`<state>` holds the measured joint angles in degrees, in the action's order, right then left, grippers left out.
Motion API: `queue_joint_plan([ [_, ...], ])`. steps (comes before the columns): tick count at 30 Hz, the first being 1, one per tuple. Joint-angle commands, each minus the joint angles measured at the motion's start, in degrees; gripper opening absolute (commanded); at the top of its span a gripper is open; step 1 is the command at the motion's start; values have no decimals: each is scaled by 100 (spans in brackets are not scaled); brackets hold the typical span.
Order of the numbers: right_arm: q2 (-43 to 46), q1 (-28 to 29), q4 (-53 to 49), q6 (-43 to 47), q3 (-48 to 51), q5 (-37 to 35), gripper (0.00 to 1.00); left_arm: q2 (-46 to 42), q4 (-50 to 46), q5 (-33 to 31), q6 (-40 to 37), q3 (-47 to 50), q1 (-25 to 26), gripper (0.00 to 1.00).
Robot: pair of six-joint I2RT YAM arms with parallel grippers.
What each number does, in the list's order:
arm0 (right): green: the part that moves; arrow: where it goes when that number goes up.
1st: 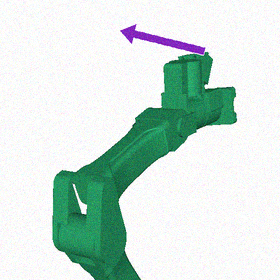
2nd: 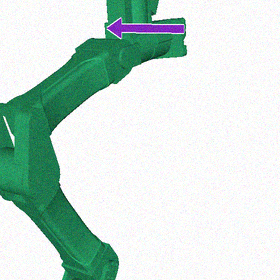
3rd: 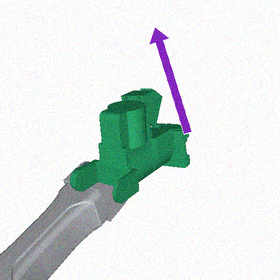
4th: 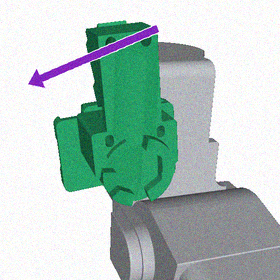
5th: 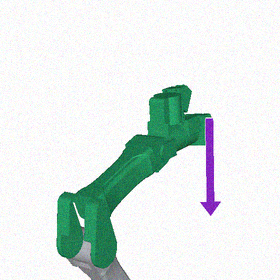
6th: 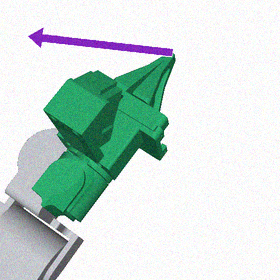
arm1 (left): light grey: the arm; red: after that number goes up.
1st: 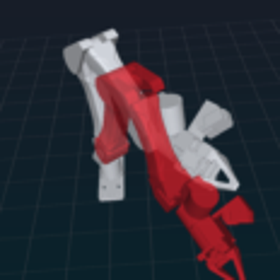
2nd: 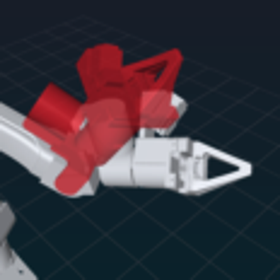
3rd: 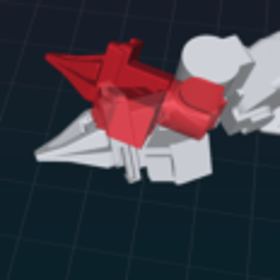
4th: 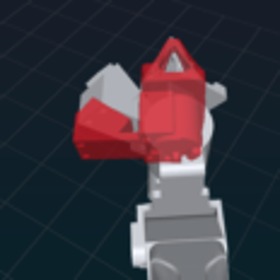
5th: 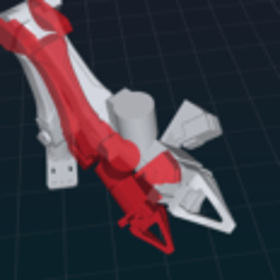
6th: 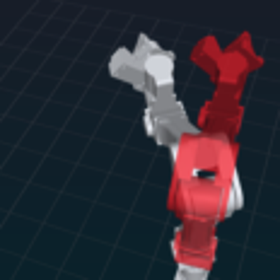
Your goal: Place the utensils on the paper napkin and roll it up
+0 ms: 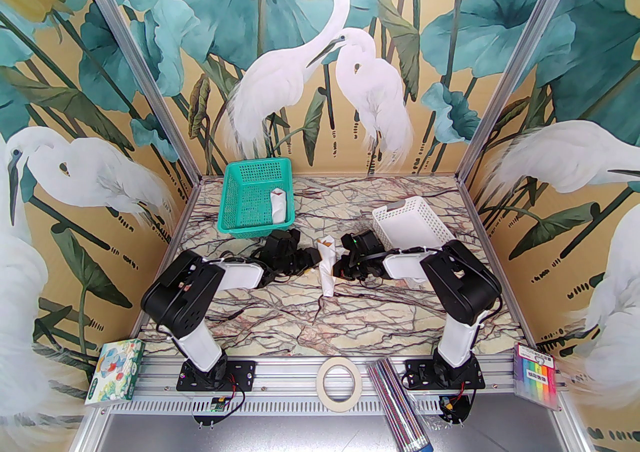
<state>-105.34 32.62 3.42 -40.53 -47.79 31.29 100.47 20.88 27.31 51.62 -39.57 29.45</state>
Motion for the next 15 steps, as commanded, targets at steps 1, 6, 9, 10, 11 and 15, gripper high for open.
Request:
queue_joint_plan([
  [1, -220, 3, -395, 81, 14, -149, 0, 237, 384, 151, 134, -37, 67, 48],
  [6, -229, -1, -404, 90, -1, -136, 0, 411, 427, 178, 143, -129, 130, 47],
  [9, -229, -12, -368, 82, 22, -120, 0, 465, 425, 169, 144, -130, 148, 44],
  [10, -226, -26, -358, 73, 29, -114, 0, 483, 425, 169, 143, -130, 153, 44],
  [11, -224, -34, -343, 71, 41, -110, 0, 501, 403, 161, 135, -130, 157, 43],
  [15, -227, -76, -301, 59, 92, -67, 0, 560, 381, 161, 125, -112, 191, 41],
])
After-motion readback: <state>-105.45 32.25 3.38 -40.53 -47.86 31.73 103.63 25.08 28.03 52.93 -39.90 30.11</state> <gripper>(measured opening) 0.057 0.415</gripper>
